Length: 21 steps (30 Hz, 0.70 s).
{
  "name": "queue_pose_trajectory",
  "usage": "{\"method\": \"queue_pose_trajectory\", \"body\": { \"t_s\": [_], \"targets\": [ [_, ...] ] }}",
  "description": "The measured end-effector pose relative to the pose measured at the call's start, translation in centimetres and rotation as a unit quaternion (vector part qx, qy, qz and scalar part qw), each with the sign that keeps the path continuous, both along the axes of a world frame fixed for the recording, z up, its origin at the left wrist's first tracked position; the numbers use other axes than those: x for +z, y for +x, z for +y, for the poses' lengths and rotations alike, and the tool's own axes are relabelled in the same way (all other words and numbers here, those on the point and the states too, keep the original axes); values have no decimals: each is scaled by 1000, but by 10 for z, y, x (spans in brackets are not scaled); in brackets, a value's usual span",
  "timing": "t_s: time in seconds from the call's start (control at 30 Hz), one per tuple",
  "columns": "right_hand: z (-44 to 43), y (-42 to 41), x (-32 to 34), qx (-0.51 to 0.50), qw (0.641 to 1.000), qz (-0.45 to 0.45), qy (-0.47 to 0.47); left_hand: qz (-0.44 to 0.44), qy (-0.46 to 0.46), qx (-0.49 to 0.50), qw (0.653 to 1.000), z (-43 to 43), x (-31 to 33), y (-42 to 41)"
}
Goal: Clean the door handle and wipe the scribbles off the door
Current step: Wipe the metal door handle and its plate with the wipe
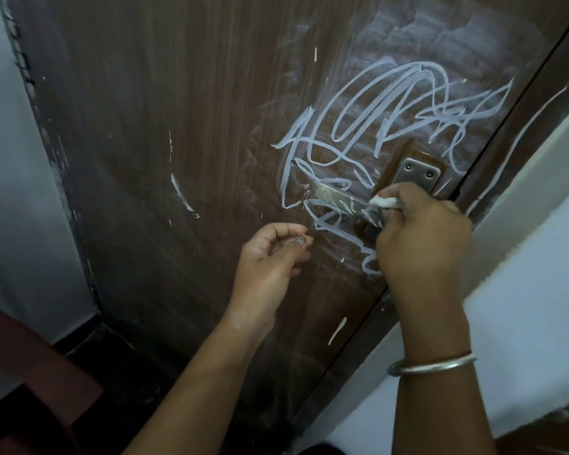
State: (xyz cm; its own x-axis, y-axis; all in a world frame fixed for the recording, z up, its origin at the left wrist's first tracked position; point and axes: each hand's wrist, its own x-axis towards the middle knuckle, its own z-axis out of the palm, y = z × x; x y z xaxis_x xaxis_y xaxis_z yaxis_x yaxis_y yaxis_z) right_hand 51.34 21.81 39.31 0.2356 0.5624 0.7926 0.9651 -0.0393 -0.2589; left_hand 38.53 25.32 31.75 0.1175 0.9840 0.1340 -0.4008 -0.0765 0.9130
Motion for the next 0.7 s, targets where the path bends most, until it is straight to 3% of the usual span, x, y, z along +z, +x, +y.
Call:
{"method": "queue_pose_trajectory", "body": {
  "t_s": [0.47, 0.7],
  "targets": [
    [16, -17, 2, -30, 999, -24, -6, -20, -10, 16, 1000, 1, -4, 4],
    [33, -30, 5, 9, 996, -72, -44, -29, -18, 18, 999, 2, -5, 7]
  ]
}}
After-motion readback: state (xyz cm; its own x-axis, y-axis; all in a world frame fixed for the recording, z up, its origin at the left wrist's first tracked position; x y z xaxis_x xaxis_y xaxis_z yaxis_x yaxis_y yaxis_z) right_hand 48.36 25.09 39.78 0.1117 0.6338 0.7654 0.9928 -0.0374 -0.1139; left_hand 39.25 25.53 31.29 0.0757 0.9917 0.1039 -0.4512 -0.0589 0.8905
